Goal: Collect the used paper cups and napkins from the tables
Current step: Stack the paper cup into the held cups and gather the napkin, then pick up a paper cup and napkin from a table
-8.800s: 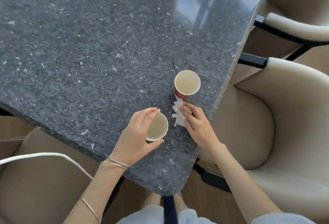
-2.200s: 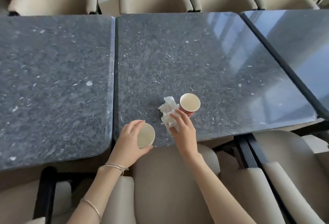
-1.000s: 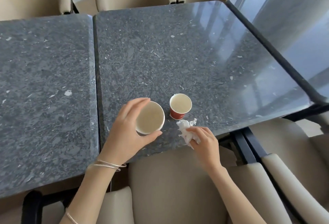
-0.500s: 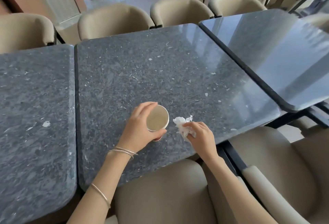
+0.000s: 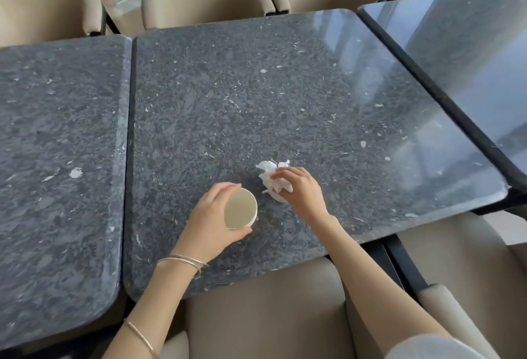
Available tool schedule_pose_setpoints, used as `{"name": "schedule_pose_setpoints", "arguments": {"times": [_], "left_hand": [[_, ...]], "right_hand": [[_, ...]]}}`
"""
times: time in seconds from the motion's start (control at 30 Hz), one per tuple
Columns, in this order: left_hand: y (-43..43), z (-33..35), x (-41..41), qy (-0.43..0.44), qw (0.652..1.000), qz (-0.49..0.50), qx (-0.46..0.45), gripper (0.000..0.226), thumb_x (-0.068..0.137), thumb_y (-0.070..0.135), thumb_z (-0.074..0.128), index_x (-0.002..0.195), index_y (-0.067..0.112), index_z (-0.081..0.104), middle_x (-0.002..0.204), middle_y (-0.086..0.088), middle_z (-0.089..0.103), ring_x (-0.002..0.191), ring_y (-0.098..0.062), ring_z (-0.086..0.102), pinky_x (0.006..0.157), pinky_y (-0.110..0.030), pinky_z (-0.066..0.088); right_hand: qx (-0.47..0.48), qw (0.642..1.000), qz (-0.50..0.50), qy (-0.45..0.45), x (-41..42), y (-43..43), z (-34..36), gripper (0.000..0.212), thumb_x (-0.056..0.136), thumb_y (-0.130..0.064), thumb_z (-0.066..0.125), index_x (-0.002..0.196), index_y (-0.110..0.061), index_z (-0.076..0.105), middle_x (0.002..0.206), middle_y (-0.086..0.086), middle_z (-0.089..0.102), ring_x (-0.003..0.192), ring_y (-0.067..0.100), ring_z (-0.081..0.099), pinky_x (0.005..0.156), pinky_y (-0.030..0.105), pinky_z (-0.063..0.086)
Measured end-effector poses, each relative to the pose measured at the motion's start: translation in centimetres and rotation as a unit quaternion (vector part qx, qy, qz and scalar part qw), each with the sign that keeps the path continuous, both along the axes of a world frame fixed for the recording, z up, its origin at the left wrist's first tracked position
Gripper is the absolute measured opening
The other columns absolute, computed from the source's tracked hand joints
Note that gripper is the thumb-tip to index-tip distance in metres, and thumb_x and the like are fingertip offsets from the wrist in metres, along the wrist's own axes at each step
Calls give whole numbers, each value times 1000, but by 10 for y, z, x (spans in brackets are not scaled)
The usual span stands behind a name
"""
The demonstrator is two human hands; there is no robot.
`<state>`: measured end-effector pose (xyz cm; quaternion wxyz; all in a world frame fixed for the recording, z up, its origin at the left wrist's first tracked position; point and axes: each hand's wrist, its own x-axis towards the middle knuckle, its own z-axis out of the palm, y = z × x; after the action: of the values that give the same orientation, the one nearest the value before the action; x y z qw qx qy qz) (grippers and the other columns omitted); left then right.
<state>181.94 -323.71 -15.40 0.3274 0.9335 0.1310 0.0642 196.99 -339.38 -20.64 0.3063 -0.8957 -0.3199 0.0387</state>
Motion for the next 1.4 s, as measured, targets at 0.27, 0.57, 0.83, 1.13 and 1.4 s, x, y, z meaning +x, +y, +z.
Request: {"name": "schedule_pose_setpoints", "arguments": {"times": [0.27,0.57,0.83,1.13,1.4], "left_hand": [[-3,2,-21,2,1000,7,-18,78,58,31,85,127,23,49,128,12,45,112,-8,48,95,-20,36],[-26,9,-85,24,999,5,-21,75,62,30,82,129,21,48,130,11,44,117,-10,46,97,-20,34],[-65,56,-177,-2,1000,-16,-12,77,63,37,80,131,27,44,131,19,40,120,-6,43,94,-33,44],[-112,133,-303,-52,997,-49,-7,77,63,38,81,130,22,47,129,13,44,117,-8,46,99,-27,38],[-150,154,-394,-55,997,-47,-5,82,62,41,82,133,26,43,130,13,44,115,-11,46,93,-33,43]], "right_hand": [[-9,999,34,-27,-5,13,-24,31,73,-12,76,103,-18,71,106,-3,69,95,23,58,65,32,49],[-18,999,-27,-1,-86,-35,-1,28,64,-20,82,90,-21,72,84,-2,70,82,22,61,57,26,39],[87,994,-60,31,-208,-110,95,28,63,-10,82,88,-16,74,83,-3,71,78,18,63,65,34,51],[108,990,-76,55,-351,-172,203,28,65,-11,80,89,-24,73,85,-8,69,77,9,62,67,33,50],[99,991,-69,53,-447,-212,237,32,66,-10,78,91,-28,72,84,-21,62,79,-7,55,70,28,50]]}}
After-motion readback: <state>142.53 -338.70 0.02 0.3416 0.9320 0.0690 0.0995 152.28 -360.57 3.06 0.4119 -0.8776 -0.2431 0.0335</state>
